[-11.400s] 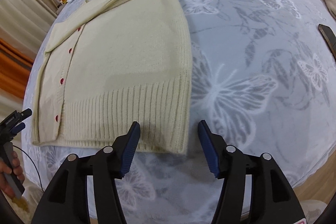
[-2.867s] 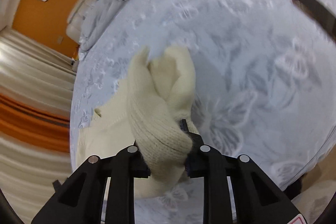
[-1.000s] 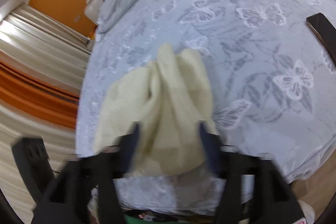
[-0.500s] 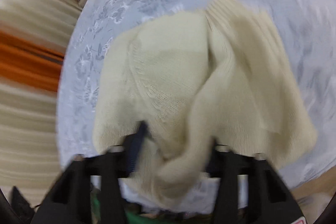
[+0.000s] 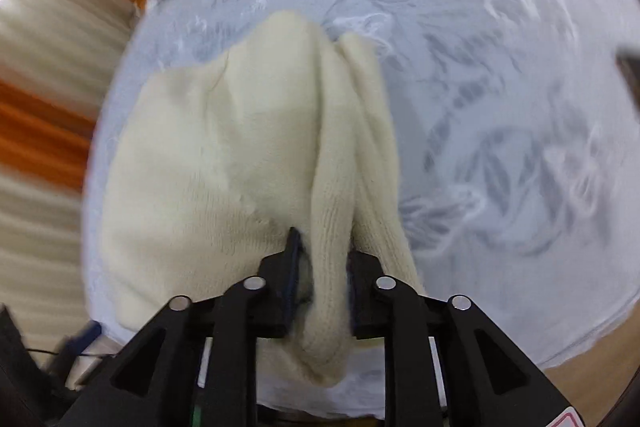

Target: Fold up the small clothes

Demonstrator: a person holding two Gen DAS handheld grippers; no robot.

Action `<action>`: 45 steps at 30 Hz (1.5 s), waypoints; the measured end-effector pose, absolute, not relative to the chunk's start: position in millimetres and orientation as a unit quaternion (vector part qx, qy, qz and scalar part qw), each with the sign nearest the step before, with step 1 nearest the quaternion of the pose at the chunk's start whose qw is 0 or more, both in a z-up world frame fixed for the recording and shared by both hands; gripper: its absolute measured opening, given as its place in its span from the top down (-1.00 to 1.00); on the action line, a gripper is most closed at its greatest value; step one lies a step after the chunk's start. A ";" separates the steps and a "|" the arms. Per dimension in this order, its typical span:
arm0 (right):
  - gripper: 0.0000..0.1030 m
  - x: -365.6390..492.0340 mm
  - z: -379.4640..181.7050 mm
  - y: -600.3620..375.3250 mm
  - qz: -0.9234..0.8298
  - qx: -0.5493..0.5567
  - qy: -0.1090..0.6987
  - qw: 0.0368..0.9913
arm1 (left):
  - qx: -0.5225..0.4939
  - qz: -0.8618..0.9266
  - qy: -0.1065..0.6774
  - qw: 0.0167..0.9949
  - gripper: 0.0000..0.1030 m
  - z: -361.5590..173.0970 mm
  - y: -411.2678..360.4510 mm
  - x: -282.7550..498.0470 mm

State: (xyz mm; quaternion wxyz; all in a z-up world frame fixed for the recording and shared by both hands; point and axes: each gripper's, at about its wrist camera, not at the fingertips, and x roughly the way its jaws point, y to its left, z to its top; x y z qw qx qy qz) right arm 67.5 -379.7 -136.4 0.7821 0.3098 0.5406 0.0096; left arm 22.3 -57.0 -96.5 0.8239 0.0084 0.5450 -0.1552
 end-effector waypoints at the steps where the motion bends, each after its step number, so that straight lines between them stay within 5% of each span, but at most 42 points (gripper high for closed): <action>1: 0.61 62.7 -130.2 -385.5 0.008 0.338 0.527 0.779 | 0.016 -0.155 0.545 0.824 -0.65 -97.8 -60.1 24.2; 3: 0.44 53.7 -112.3 -388.6 -0.012 0.343 0.501 0.794 | 0.035 -0.143 0.545 0.825 -0.65 -101.7 -63.9 27.5; 10: 0.43 40.6 -37.5 -319.2 0.054 0.224 0.463 0.856 | 0.007 -0.118 0.581 0.805 -0.67 -129.8 -51.5 44.4; 12: -0.08 48.5 -37.1 -299.0 0.037 0.166 0.466 0.868 | -0.014 -0.131 0.583 0.802 -0.67 -128.8 -50.2 44.3; 13: -0.18 52.9 -41.6 -298.0 0.018 0.155 0.464 0.872 | -0.013 -0.136 0.581 0.802 -0.67 -127.6 -52.4 43.6; 18: -0.25 76.9 -88.1 -339.8 -0.039 0.222 0.500 0.836 | 0.019 -0.174 0.573 0.800 -0.66 -129.6 -75.8 41.8; 19: -0.17 83.7 -98.7 -345.2 -0.031 0.237 0.509 0.827 | 0.018 -0.187 0.574 0.797 -0.55 -132.3 -79.9 42.5; 20: 0.57 88.8 -111.0 -345.9 -0.007 0.259 0.524 0.811 | 0.017 -0.206 0.578 0.790 -0.05 -138.3 -85.0 45.0; 22: 0.79 94.4 -115.8 -339.8 0.020 0.253 0.546 0.799 | 0.025 -0.197 0.594 0.780 0.54 -148.9 -88.7 51.2; 27: 0.83 65.1 -57.7 -367.1 0.009 0.268 0.453 0.850 | -0.004 -0.200 0.597 0.777 0.57 -147.1 -80.8 55.4; 32: 0.75 70.1 -134.2 -363.8 -0.044 0.184 0.551 0.813 | 0.019 -0.195 0.605 0.772 0.56 -155.2 -97.7 54.6; 39: 0.59 42.2 -50.1 -347.9 -0.044 0.204 0.435 0.876 | 0.020 -0.185 0.611 0.770 0.51 -160.9 -101.0 59.7; 45: 0.74 64.6 -82.7 -293.0 0.007 0.136 0.510 0.850 | 0.007 -0.181 0.611 0.771 0.50 -156.0 -89.0 56.6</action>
